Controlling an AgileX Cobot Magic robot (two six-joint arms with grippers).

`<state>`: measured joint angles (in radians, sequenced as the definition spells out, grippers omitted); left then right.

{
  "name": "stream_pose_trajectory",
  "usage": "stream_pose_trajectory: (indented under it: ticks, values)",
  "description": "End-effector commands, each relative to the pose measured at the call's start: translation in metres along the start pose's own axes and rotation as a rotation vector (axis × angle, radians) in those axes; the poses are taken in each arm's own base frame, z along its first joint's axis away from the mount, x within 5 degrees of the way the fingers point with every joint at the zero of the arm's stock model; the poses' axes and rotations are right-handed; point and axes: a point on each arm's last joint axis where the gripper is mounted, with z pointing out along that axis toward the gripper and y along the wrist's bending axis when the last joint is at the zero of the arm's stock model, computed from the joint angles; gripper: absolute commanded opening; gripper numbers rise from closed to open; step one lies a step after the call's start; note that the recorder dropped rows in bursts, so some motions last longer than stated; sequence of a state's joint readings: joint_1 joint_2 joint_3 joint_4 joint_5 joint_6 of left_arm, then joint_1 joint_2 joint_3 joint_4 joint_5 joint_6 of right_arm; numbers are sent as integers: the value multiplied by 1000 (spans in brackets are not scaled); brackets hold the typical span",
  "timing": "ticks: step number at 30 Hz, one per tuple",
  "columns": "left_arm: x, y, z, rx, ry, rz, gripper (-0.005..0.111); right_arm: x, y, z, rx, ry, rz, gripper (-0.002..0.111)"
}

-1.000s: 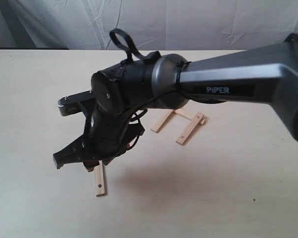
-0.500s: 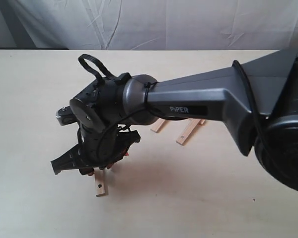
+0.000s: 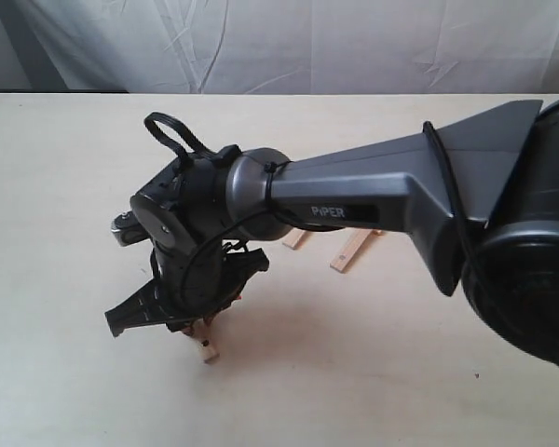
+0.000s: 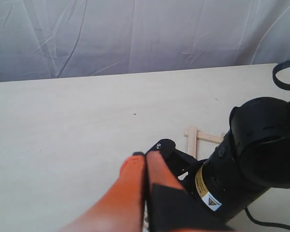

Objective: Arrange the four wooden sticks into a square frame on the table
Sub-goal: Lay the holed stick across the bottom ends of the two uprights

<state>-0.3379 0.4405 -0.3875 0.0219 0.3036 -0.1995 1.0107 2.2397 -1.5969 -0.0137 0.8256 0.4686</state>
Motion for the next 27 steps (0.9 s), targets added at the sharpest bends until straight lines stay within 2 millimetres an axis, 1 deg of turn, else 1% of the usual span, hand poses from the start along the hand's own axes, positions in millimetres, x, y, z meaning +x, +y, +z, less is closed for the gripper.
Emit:
stream_pose_trajectory:
  ticks: [1,4,8,10,14,16,17,21,23,27]
  values:
    - [0,1,-1,-5,-8,-2,0,-1,-3,-21,27,-9,-27,0]
    - [0,1,-1,-5,-8,-2,0,-8,-19,-40,59,-29,-50,0]
    - [0,1,-1,-5,-8,-2,0,-19,-48,-62,59,-53,-90,-1]
    - [0,1,-1,-5,-8,-2,0,-24,-67,-69,69,-55,-93,-1]
    - [0,1,-1,-5,-8,-2,0,-29,-99,-81,93,-35,-221,-1]
    - [0,1,-1,-5,-8,-2,0,-28,-111,-81,100,-21,-269,-1]
    - [0,1,-1,-5,-8,-2,0,-27,-121,-80,105,-5,-274,-1]
    - [0,1,-1,-5,-8,-2,0,-25,-148,-71,115,16,-277,-1]
    - [0,1,-1,-5,-8,-2,0,-25,-157,-68,118,12,-301,-1]
    - [0,1,-1,-5,-8,-2,0,-22,-160,-60,130,-14,-348,-1]
